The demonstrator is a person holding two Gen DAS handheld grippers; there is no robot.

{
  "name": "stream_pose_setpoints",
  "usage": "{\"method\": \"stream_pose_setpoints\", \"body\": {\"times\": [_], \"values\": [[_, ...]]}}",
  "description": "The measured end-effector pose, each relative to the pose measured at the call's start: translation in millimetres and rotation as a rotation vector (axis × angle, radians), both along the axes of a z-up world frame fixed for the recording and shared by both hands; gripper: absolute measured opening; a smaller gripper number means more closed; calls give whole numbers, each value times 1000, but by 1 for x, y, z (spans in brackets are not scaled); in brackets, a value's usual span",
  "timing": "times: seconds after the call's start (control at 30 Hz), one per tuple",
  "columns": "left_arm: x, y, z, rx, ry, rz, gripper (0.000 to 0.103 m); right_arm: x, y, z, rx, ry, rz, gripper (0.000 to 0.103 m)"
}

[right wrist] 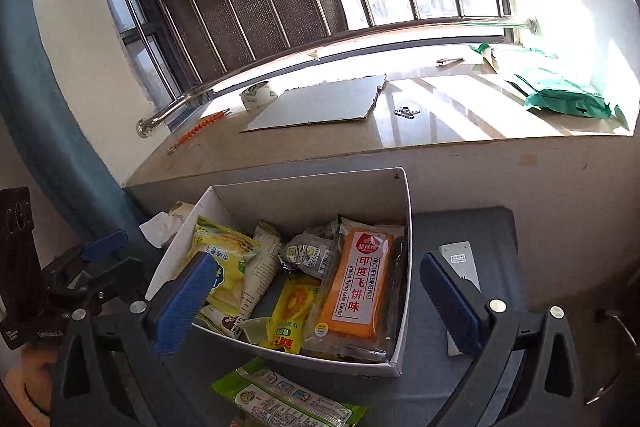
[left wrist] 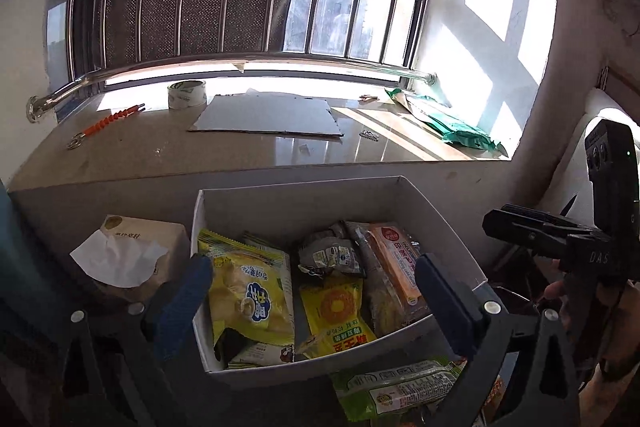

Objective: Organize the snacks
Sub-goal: 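Release the jelly cup and cake pack into the box and withdraw both tools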

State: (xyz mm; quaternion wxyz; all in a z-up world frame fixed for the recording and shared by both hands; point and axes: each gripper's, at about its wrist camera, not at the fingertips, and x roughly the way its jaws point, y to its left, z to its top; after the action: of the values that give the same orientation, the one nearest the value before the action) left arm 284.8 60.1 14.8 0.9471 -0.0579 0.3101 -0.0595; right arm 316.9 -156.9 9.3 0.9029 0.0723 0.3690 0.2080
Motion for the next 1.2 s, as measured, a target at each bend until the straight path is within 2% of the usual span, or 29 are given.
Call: {"method": "stream_pose_setpoints", "body": {"times": [0.13,0.3,0.43,0.5,0.67,0.8,0.97,1.03,1.2], "values": [[-37,-4,12,19,-77,-36,103,-38,8,12,-4,-53,73,103],[-89,-5,15,-1,-114,-46,103,-93,18,13,-89,-127,165,103],[-130,-14,7,9,-145,-62,103,-135,19,7,-133,-175,176,103],[-148,-19,-2,9,-148,-64,103,-156,14,0,-112,-201,156,103],[-186,-30,-28,-39,-117,-69,103,-198,0,-23,-57,-152,107,103],[-207,-37,-42,-63,-94,-69,103,-228,-8,-38,-63,-150,28,103],[-227,-45,-58,-64,-80,-44,103,-252,-19,-63,-17,-88,-31,103],[-236,-47,-64,-76,-78,-42,103,-258,-17,-74,-41,-52,-25,103],[-244,-53,-76,-58,-66,-46,103,-264,-12,-89,-109,-45,-13,103]]}}
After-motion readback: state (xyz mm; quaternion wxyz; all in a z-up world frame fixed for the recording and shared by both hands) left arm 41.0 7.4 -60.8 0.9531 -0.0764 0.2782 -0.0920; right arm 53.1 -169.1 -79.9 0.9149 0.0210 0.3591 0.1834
